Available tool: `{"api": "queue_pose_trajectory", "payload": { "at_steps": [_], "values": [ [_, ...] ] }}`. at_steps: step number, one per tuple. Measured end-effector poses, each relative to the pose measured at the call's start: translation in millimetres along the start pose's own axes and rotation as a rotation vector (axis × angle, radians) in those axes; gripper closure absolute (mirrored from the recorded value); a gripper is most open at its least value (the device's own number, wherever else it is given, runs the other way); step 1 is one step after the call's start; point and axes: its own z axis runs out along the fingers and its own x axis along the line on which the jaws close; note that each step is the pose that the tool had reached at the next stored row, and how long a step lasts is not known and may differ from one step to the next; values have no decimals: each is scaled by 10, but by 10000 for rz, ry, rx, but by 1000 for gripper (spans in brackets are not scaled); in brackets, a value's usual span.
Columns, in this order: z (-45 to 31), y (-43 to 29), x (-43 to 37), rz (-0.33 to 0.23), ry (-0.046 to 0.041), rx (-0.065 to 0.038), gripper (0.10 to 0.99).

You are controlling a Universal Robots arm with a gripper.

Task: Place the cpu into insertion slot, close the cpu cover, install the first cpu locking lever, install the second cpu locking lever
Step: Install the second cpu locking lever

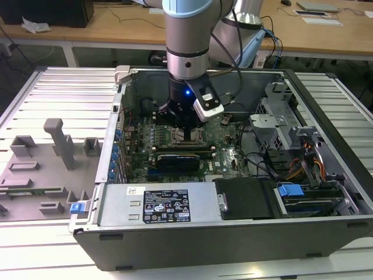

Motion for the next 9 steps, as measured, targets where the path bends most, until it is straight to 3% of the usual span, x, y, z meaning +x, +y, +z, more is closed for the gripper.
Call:
{"api": "queue_pose_trajectory", "payload": {
  "at_steps": [2, 3, 5, 8, 9],
  "values": [
    [0, 0, 0, 0, 1, 1, 980],
    [2, 0, 0, -1, 41, 4, 980],
    [5, 0, -6, -6, 394, 22, 980],
    [7, -1, -6, -7, 414, 19, 980],
    [15, -5, -5, -5, 419, -82, 980]
  ]
}}
